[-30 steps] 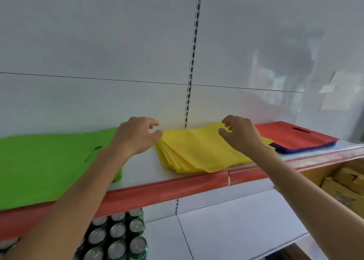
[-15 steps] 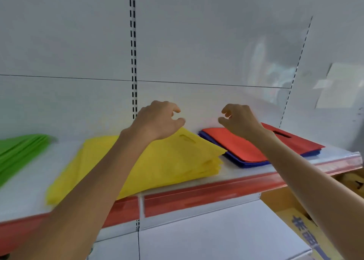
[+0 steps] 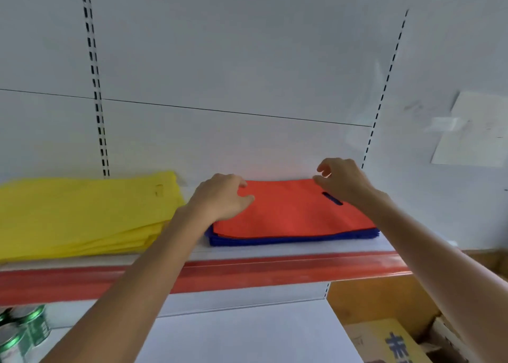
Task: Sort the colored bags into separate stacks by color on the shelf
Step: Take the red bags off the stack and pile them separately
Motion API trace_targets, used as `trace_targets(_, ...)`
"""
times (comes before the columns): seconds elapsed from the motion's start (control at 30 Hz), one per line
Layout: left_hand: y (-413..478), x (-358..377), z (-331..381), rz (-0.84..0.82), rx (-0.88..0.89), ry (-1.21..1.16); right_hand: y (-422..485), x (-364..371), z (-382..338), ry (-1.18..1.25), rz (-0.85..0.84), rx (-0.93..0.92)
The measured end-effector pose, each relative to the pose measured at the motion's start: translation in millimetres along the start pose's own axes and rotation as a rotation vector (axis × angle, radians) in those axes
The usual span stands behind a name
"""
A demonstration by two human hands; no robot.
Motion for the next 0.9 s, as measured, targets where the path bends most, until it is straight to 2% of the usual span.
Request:
trace_targets(0.1, 2, 29, 10, -0.037, -0.039, 0.077, 7, 4, 41, -0.031, -0.031, 0.029)
trace_targets(0.27, 4, 42, 4, 0.061, -0.193, 0.269, 9, 24, 86, -0.051, -0.122, 0.098)
trace_targets(0.33, 2, 49, 2, 0.017, -0.224, 0.364, 9, 32, 96, -0.057, -0.149, 0.125)
trace_targets(0.43, -1, 59, -1, -0.052, -0.275, 0.383, 11, 40, 102, -0.082, -0.157, 0.134)
trace_targets(0.57, 2, 57, -1, -0.021, -0.248, 0.401, 13, 46, 103, -0.071, -0.12, 0.13)
trace_targets(0.7, 1, 55, 4, 0.023, -0.204, 0.42, 13, 45, 98, -0.136, -0.072, 0.052)
trace_targets(0.9, 0, 50, 8, 0.161, -0.164, 0.32, 13, 43, 96, -0.134, 0.011, 0.005)
Point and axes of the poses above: each hand's wrist, its own y-axis towards the middle knuckle, its own x-axis out of the palm, z = x × y, the point moved 6 cm from there along y, towards the middle knuckle, and after that the axes turned 12 degrees about z, right-handed, at the moved point
